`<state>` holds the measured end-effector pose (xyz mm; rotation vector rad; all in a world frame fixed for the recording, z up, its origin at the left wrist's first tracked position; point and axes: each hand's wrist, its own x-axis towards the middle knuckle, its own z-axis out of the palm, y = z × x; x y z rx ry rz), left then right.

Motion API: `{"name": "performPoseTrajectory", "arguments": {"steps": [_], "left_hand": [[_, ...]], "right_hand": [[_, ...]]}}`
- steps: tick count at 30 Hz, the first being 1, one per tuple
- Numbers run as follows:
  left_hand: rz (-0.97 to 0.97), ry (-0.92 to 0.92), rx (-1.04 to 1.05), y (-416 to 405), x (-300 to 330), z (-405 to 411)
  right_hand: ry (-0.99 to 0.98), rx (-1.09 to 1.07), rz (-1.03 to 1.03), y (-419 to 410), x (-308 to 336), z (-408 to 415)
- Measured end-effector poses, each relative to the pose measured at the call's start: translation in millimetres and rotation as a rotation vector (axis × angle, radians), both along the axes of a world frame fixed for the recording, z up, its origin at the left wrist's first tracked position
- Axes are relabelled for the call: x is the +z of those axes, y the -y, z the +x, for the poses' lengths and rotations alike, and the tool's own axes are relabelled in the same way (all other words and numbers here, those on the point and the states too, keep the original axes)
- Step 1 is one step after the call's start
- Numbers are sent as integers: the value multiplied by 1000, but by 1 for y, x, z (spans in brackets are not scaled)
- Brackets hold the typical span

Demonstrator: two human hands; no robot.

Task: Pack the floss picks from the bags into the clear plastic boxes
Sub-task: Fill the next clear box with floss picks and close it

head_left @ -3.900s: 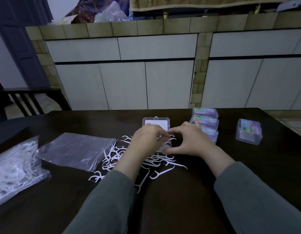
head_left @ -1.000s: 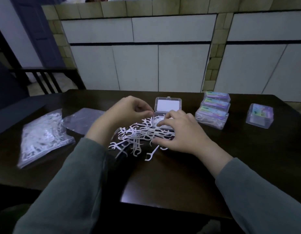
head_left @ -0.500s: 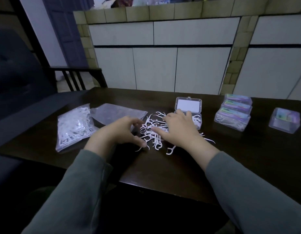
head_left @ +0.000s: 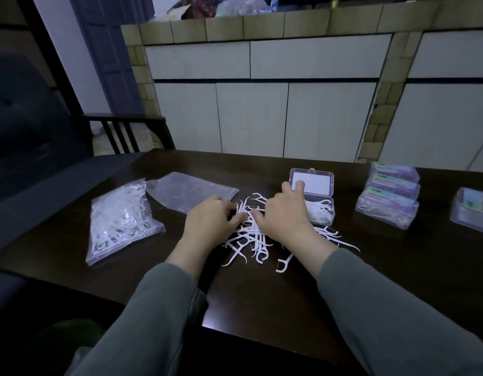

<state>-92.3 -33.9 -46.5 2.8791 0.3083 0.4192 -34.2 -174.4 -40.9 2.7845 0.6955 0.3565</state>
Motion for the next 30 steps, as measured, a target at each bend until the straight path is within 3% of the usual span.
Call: {"name": "performPoseTrajectory", "arguments": {"steps": [6, 12, 17, 21, 30], "left_hand": [[-152, 12, -94, -7, -2, -4], [-204, -17, -179, -13, -1, -12], [-262, -170, -276, -17, 4, -21], [-341, -153, -283, -22, 4, -23], [-303, -61, -302, -20, -3, -19]], "right_hand": [[24, 171, 94, 13, 1, 4], [80, 39, 42, 22, 3, 9], [22, 213, 75, 22, 1, 4], [-119, 365, 180, 26, 4, -2], [-209, 181, 192, 31, 11, -12]]}}
